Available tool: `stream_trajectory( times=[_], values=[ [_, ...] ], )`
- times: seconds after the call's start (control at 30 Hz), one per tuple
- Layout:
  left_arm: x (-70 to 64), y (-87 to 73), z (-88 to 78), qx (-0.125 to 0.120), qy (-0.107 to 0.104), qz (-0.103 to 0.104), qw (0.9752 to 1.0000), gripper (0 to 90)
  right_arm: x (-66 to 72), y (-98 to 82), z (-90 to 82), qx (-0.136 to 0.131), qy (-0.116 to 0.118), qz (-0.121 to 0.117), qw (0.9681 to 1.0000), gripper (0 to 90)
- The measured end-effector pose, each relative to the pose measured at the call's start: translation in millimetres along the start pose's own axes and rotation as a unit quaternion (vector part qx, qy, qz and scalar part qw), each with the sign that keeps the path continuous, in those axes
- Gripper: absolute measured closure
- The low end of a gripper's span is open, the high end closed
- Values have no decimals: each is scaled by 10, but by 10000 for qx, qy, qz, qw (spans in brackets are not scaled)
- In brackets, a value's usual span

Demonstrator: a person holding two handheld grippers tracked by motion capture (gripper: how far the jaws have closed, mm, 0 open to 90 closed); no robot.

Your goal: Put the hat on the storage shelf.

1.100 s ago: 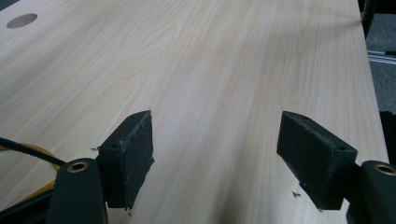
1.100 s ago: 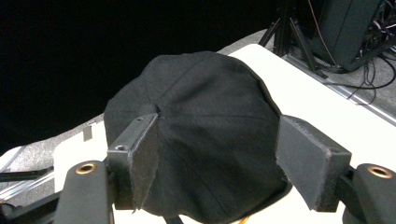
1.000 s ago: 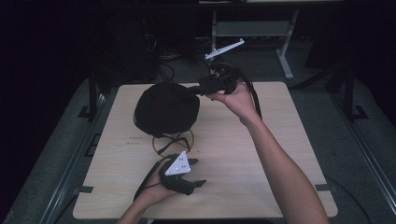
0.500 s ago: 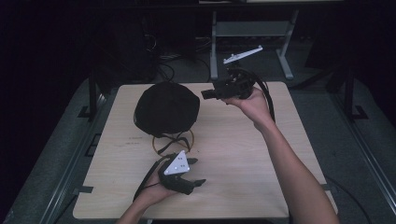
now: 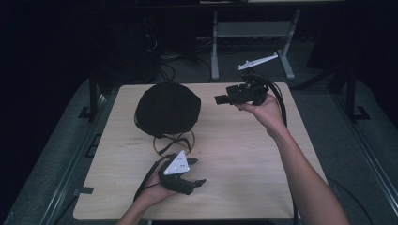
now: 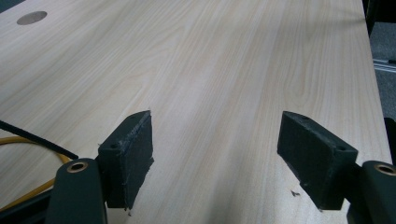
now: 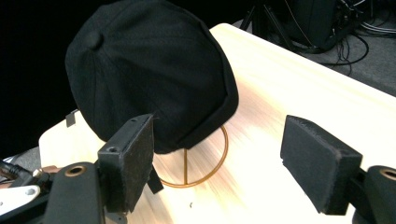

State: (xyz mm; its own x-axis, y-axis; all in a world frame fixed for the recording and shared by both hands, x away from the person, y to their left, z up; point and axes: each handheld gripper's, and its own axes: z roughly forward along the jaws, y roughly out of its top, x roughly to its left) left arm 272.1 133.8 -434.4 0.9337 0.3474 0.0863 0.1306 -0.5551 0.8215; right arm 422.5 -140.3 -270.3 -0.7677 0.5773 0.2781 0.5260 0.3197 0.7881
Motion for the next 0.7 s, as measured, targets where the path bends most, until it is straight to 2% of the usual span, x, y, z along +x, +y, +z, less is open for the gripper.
stream_trajectory(
  times=[0.33, 0.7],
  values=[
    [3, -6, -2, -36, 16, -79, 10000, 262, -94, -169, -123, 16, -75, 96, 9999, 249],
    [8, -7, -2, -11, 19, -65, 10000, 260, -196, -378, -225, 4, -144, 181, 9997, 244]
  ],
)
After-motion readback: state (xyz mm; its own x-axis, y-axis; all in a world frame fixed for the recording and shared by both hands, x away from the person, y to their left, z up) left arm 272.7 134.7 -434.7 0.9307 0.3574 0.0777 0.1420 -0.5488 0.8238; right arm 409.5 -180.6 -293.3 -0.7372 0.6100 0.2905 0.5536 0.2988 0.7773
